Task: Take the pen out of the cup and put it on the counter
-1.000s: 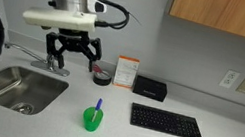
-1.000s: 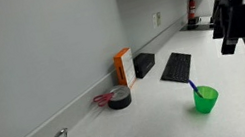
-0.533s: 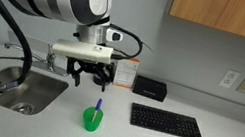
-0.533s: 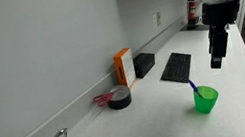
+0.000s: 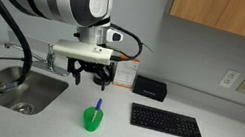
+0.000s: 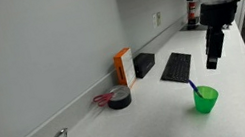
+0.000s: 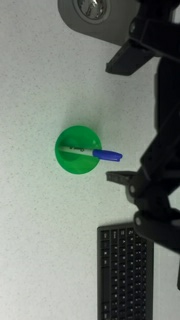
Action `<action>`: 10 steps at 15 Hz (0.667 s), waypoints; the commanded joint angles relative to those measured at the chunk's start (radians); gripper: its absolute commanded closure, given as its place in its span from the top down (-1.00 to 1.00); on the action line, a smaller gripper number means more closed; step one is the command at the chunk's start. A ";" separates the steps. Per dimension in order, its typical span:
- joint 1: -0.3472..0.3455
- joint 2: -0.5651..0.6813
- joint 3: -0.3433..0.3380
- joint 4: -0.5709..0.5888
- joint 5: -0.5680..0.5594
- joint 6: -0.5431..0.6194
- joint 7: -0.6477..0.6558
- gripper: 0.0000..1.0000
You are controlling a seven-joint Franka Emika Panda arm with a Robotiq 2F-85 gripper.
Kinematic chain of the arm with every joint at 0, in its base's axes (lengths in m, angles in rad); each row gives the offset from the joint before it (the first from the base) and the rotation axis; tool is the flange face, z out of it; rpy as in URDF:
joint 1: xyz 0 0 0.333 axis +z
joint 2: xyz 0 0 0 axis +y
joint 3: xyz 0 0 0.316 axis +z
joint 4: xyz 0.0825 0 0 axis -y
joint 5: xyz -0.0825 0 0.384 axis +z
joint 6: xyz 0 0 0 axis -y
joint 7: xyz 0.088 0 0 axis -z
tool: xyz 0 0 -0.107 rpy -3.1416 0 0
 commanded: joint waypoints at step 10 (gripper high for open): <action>-0.034 0.248 -0.028 -0.027 0.060 0.302 0.092 1.00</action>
